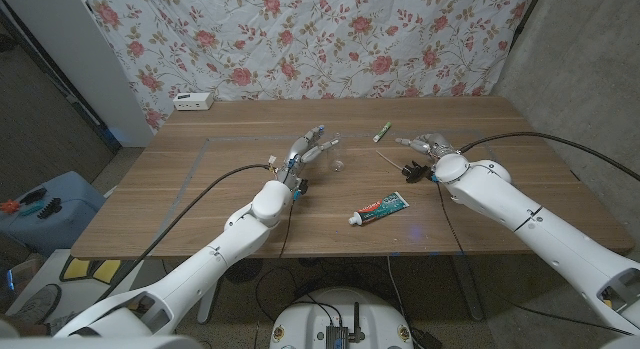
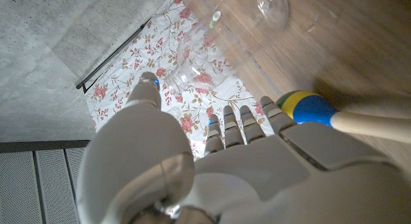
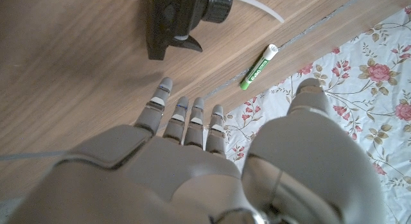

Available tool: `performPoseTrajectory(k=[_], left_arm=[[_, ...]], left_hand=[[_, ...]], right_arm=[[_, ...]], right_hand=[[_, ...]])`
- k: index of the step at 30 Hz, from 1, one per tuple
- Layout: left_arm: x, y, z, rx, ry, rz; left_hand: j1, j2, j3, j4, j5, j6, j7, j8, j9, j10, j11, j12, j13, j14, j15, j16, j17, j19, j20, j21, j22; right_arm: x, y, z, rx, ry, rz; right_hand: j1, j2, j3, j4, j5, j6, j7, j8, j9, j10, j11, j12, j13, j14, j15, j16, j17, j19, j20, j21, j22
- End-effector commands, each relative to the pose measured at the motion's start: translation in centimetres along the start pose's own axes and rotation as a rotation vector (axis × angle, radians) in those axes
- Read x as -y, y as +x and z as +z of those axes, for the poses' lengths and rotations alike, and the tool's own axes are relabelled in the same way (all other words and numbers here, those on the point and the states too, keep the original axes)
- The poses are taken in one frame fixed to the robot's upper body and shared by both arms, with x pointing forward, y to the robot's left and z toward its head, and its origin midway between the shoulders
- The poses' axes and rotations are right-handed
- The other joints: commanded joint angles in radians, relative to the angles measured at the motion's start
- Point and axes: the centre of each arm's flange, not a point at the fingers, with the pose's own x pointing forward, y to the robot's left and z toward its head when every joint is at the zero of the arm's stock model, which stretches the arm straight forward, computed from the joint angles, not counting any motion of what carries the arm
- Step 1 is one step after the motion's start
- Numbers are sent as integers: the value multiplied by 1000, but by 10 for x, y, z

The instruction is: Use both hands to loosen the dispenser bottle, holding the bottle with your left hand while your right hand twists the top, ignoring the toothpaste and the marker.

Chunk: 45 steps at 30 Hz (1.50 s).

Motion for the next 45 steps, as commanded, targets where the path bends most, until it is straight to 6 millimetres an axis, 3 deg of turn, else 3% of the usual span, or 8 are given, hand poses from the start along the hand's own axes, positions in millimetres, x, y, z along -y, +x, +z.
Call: performPoseTrajectory(k=[1,3,9,24,30,45], left_arm=[[-9,-4,5,19,-17,6],[-11,-4,5,25,-21,14],[-17,-6,8,40,-29,19],[-38,-14,11,82,-53,38],[-49,-17,9,102,-78,57],[-69,-22,4,112,-91,59]], left_hand=[[-18,11,-2,12,4,14,-1,9,4,-1,7,1,-1,-1,-4,3,2,-8,0,1,1],[-24,17,-3,16,3,18,-1,10,4,4,9,4,-2,2,-5,6,3,-8,-1,2,1],[-39,29,-5,25,2,23,-2,11,4,8,4,8,-4,8,-4,10,3,-4,-4,5,2],[-74,52,-13,46,-2,27,2,12,4,12,6,12,-7,8,-1,12,4,-6,-8,7,2],[-115,99,-11,78,-6,31,6,12,4,14,6,14,-9,8,2,14,8,-8,-7,8,2],[-128,117,-8,86,-10,38,4,13,4,20,6,17,-10,13,-3,14,6,-7,-12,9,2]], right_arm=[[4,-5,3,108,24,7],[5,-5,3,131,25,1],[5,-7,4,174,54,-17],[2,-6,8,268,134,-17],[0,-5,7,353,187,-9],[-8,-4,-5,423,309,-4]], right_hand=[[-12,10,-19,0,9,-10,70,9,-3,-16,-2,-3,-5,-27,0,4,-5,-17,-34,4,3],[-23,15,-23,6,7,-19,52,7,-4,-21,0,-4,-6,-36,-2,4,-5,-18,-42,4,2],[-41,20,-30,15,4,-23,66,5,-6,-29,0,-6,-7,-53,-7,1,-3,-22,-63,3,2],[-89,36,-43,43,-3,-45,54,-2,-10,-44,-6,-9,-9,-80,-19,0,2,-39,-100,-1,1],[-124,53,-51,64,-8,-53,53,-2,-13,-54,-8,-11,-11,-99,-32,0,3,-44,-128,2,2],[-163,76,-58,89,-14,-63,36,-4,-15,-54,-19,-8,-14,-101,-54,5,4,-44,-151,4,2]])
